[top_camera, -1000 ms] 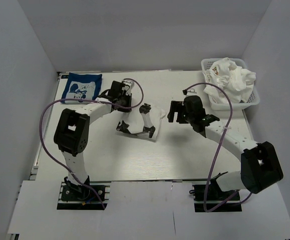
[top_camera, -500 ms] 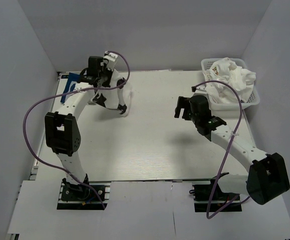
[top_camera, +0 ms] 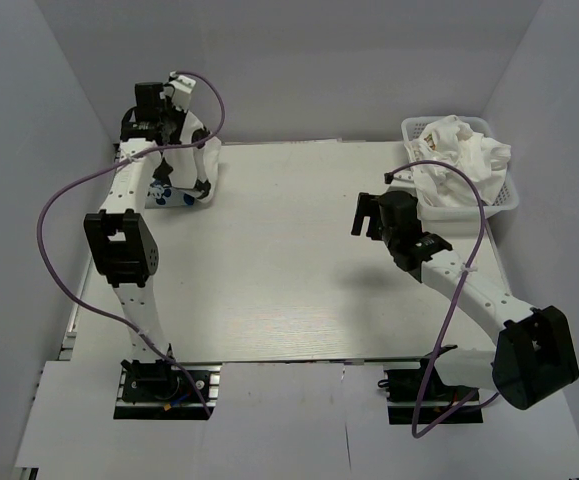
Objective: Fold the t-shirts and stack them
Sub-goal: Put the neatly folded tshirt into the corner of the board with the left arm
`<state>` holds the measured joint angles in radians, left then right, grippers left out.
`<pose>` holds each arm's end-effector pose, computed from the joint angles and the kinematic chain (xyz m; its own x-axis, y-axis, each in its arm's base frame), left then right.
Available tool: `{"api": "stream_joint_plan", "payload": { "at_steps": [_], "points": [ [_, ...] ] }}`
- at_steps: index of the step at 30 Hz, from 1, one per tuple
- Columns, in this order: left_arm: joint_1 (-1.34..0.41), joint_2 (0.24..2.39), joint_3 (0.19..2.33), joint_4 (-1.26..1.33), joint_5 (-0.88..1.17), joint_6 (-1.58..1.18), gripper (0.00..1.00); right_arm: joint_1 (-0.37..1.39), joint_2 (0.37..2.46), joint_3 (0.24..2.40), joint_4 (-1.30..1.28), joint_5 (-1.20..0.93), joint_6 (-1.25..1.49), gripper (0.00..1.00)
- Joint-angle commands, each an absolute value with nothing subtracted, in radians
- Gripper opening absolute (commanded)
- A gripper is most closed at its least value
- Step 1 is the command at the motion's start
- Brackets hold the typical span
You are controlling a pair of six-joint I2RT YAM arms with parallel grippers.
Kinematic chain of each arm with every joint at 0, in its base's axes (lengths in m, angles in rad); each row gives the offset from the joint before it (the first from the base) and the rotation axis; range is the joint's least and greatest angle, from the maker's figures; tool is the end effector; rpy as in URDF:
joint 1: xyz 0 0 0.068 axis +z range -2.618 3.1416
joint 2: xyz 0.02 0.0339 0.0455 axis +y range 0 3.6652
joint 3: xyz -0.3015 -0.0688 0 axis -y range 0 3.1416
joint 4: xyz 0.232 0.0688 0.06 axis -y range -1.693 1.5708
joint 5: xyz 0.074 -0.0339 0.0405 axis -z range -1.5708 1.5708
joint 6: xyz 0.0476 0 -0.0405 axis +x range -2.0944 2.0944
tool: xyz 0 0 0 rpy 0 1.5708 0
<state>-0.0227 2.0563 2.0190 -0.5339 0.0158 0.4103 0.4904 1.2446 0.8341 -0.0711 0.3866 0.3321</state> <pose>0.4969 -0.0120 0.3657 -0.4813 0.4099 -0.7748 0.2486 0.9115 0.3277 0.2420 0.1088 0.3068 -0.4324 0.1115 -0.8948 -0.0005 0.9923 0.1238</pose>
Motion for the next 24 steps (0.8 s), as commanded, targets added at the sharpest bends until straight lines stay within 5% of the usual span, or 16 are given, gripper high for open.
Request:
{"api": "stream_joint_plan", "payload": {
  "at_steps": [1,24],
  "points": [
    [0.008,2.049,2.153,-0.594,0.064,0.405,0.0,0.488,1.244,0.833,-0.045,0.402,0.322,0.9],
    [0.228,2.332,2.263,-0.506,0.206,0.397,0.0,0.491,1.357,0.92,-0.107,0.416,0.319,0.9]
  ]
}}
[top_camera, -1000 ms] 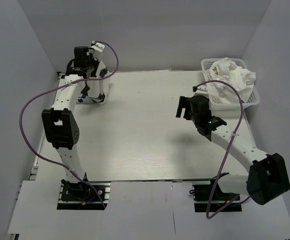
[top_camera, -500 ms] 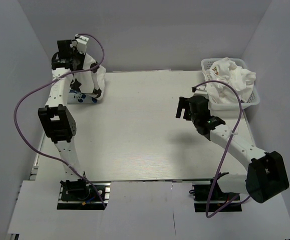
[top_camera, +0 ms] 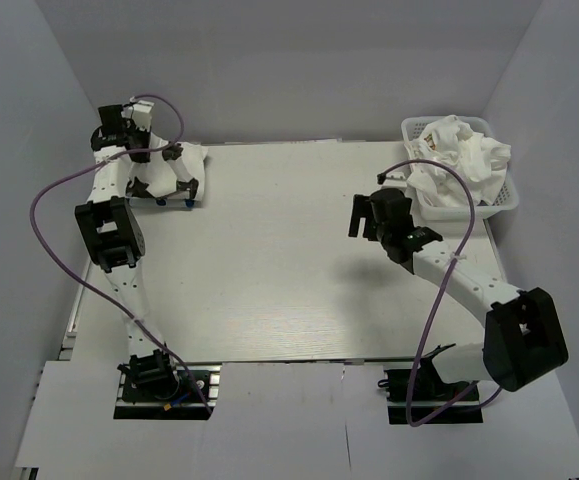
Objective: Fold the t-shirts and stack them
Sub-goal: Put the neatly folded tshirt into the corner of the board with the left arm
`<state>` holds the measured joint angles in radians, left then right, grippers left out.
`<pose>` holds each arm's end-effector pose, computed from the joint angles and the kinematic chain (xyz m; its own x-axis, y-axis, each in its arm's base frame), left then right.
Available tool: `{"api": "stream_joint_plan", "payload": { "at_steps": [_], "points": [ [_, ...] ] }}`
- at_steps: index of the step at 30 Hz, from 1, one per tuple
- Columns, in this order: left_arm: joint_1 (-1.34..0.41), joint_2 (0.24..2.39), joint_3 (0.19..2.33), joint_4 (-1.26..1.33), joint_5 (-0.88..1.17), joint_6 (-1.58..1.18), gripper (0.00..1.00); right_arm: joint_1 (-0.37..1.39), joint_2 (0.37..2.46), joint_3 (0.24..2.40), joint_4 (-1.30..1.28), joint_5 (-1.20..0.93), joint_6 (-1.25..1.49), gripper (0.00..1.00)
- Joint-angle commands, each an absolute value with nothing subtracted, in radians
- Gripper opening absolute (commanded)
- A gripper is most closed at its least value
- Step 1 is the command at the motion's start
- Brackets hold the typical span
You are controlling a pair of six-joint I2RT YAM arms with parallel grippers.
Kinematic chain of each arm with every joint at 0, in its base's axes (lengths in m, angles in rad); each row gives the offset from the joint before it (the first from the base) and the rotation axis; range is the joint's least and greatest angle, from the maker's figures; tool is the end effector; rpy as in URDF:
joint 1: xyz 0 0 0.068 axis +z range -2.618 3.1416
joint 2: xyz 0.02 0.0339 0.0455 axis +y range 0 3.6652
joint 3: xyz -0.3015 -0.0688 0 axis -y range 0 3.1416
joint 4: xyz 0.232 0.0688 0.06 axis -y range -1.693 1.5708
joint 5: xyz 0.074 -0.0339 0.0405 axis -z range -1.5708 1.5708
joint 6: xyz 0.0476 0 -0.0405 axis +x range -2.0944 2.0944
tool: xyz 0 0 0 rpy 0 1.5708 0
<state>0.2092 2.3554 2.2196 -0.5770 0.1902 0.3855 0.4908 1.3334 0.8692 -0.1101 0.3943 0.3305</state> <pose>0.5520 0.1080 0.2759 -0.6168 0.2465 -0.7475 0.1812 0.9687 0.1699 0.2577 0.1170 0.2923 -0.5021 0.0714 -0.8619 0.0129 0.9971 0.0751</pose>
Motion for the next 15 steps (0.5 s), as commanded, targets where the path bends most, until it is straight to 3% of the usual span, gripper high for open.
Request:
{"api": "stream_joint_plan", "payload": {
  "at_steps": [1,10,11,14,15],
  "points": [
    [0.238,2.348,2.263,-0.479,0.206,0.397,0.0,0.488,1.362,0.923,-0.103,0.41,0.319,0.9],
    [0.267,2.422,2.276,-0.41,0.16,0.387,0.0,0.494,1.434,0.953,-0.135,0.397,0.331,0.9],
    [0.267,2.422,2.276,-0.41,0.16,0.373,0.05,0.494,1.44,0.957,-0.143,0.403,0.33,0.9],
    [0.267,2.422,2.276,-0.399,0.115,0.336,0.5,0.495,1.447,0.963,-0.153,0.414,0.333,0.9],
    [0.267,2.422,2.276,-0.387,0.095,0.31,0.7,0.494,1.447,0.966,-0.152,0.41,0.334,0.9]
  ]
}}
